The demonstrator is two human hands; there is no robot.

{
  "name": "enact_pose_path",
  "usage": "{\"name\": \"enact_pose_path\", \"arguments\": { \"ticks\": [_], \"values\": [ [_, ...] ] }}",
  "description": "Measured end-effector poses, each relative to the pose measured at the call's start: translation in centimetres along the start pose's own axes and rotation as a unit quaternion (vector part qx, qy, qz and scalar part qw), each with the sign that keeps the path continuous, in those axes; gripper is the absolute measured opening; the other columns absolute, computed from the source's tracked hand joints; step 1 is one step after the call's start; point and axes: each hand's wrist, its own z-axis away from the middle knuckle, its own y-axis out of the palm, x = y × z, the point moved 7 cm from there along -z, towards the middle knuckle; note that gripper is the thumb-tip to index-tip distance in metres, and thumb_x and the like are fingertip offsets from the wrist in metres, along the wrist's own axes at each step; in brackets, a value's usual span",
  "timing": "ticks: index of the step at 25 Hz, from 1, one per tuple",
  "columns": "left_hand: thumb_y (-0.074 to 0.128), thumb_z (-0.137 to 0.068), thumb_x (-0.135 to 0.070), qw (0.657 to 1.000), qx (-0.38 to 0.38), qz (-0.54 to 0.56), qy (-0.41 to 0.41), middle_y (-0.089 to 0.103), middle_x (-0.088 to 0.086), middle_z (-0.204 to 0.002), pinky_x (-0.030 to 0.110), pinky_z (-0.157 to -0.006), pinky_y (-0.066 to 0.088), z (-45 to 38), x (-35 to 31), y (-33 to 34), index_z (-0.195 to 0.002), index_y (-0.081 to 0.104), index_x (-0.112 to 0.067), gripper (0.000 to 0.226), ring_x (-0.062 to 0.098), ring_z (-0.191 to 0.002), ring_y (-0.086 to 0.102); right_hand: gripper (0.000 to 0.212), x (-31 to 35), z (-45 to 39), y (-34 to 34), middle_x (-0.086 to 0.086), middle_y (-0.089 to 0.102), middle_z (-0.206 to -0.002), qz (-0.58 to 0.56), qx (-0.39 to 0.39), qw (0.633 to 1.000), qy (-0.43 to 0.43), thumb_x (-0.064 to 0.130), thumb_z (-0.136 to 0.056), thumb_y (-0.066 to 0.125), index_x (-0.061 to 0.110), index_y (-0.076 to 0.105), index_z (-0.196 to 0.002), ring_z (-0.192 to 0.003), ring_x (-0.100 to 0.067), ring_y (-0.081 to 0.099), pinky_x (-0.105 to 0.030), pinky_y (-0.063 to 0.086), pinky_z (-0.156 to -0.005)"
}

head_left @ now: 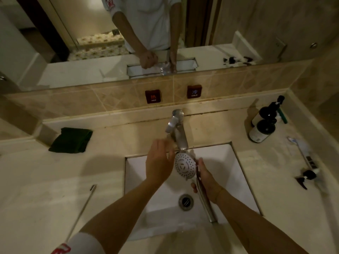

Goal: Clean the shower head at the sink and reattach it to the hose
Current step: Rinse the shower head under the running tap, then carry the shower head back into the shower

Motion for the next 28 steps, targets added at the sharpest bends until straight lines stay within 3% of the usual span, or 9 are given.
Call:
{"name": "enact_pose_path", "arguments": {
  "ticks": [2, 5, 8, 11, 14, 19, 22, 25, 28],
  "values": [
    [0.05, -0.093, -0.041, 0.981, 0.122, 0.092, -0.122, 0.059, -0.002, -0.1, 0.02, -0.062, 0.046, 2.8, 1.7, 2.3, -0.104, 0.046, -0.024, 0.021, 0.013, -0.082, 0.058, 0.048, 0.4, 0.4, 0.8, -0.014, 0.062, -0.095, 0.029, -0.007, 0.999, -0.044, 0.056, -0.101, 0.027, 0.018, 0.052, -0.118, -0.054, -0.017, 0.05, -0.027, 0.044, -0.047],
    [0.053, -0.087, -0.058, 0.865, 0.241, 0.3, -0.322, 0.062, 0.004, -0.106, 0.032, -0.071, 0.055, 6.3, 2.3, 4.9, -0.114, 0.041, -0.027, 0.043, 0.022, -0.092, 0.064, 0.024, 1.1, 0.7, 1.2, -0.013, 0.061, -0.104, 0.103, -0.044, 0.984, -0.136, 0.046, -0.099, 0.047, 0.031, 0.052, -0.117, -0.073, -0.021, 0.059, -0.035, 0.053, -0.062],
    [0.059, -0.087, -0.049, 0.773, 0.264, 0.42, -0.395, 0.065, 0.007, -0.109, 0.037, -0.074, 0.056, 7.0, 2.4, 6.4, -0.117, 0.046, -0.024, 0.041, 0.025, -0.097, 0.066, 0.047, 1.1, 1.2, 0.6, -0.005, 0.052, -0.119, 0.2, -0.105, 0.958, -0.175, 0.046, -0.085, 0.069, 0.043, 0.048, -0.126, -0.103, -0.021, 0.06, -0.04, 0.057, -0.088],
    [0.06, -0.087, -0.043, 0.768, 0.261, 0.414, -0.413, 0.068, 0.011, -0.108, 0.035, -0.07, 0.055, 6.8, 2.8, 7.6, -0.116, 0.052, -0.02, 0.038, 0.026, -0.096, 0.067, 0.064, 0.2, 0.9, 0.1, -0.002, 0.054, -0.124, 0.253, -0.116, 0.943, -0.184, 0.049, -0.072, 0.071, 0.043, 0.048, -0.132, -0.102, -0.014, 0.064, -0.035, 0.059, -0.087],
    [0.054, -0.089, -0.038, 0.758, 0.273, 0.417, -0.421, 0.068, 0.011, -0.103, 0.033, -0.07, 0.052, 6.6, 1.7, 8.4, -0.111, 0.056, -0.014, 0.033, 0.025, -0.091, 0.066, 0.052, 1.2, 2.7, -0.6, -0.002, 0.059, -0.12, 0.234, -0.145, 0.94, -0.2, 0.043, -0.076, 0.074, 0.035, 0.056, -0.125, -0.101, -0.012, 0.064, -0.026, 0.057, -0.081],
    [0.049, -0.086, -0.051, 0.749, 0.321, 0.412, -0.408, 0.071, 0.011, -0.096, 0.035, -0.079, 0.048, 7.5, -0.7, 8.9, -0.099, 0.065, -0.012, 0.045, 0.025, -0.09, 0.064, 0.044, 1.7, 6.1, -3.1, -0.008, 0.066, -0.112, -0.002, -0.147, 0.985, -0.092, 0.019, -0.089, 0.071, 0.021, 0.046, -0.126, -0.079, -0.02, 0.067, -0.025, 0.053, -0.061],
    [0.051, -0.081, -0.056, 0.766, 0.349, 0.399, -0.363, 0.072, 0.012, -0.096, 0.036, -0.078, 0.048, 7.7, -3.6, 9.0, -0.105, 0.067, -0.01, 0.054, 0.028, -0.091, 0.065, 0.045, 2.1, 8.4, -5.4, -0.017, 0.071, -0.108, 0.001, -0.154, 0.983, -0.099, 0.015, -0.087, 0.072, 0.013, 0.055, -0.129, -0.071, -0.022, 0.066, -0.027, 0.053, -0.057],
    [0.047, -0.087, -0.047, 0.807, 0.362, 0.375, -0.279, 0.064, 0.008, -0.095, 0.031, -0.063, 0.044, 8.3, -7.9, 8.6, -0.114, 0.057, -0.017, 0.042, 0.022, -0.082, 0.06, 0.048, 2.5, 12.1, -8.2, -0.017, 0.068, -0.11, -0.019, -0.176, 0.973, -0.149, 0.006, -0.085, 0.072, 0.015, 0.054, -0.128, -0.071, -0.024, 0.063, -0.03, 0.05, -0.057],
    [0.048, -0.091, -0.043, 0.815, 0.393, 0.38, -0.193, 0.062, 0.009, -0.104, 0.032, -0.064, 0.046, 10.6, -13.1, 8.6, -0.121, 0.046, -0.03, 0.033, 0.023, -0.085, 0.063, 0.051, 2.0, 17.0, -11.6, -0.011, 0.065, -0.112, -0.037, -0.211, 0.957, -0.194, 0.006, -0.082, 0.074, 0.024, 0.05, -0.123, -0.073, -0.023, 0.066, -0.03, 0.05, -0.059]
  ]
}}
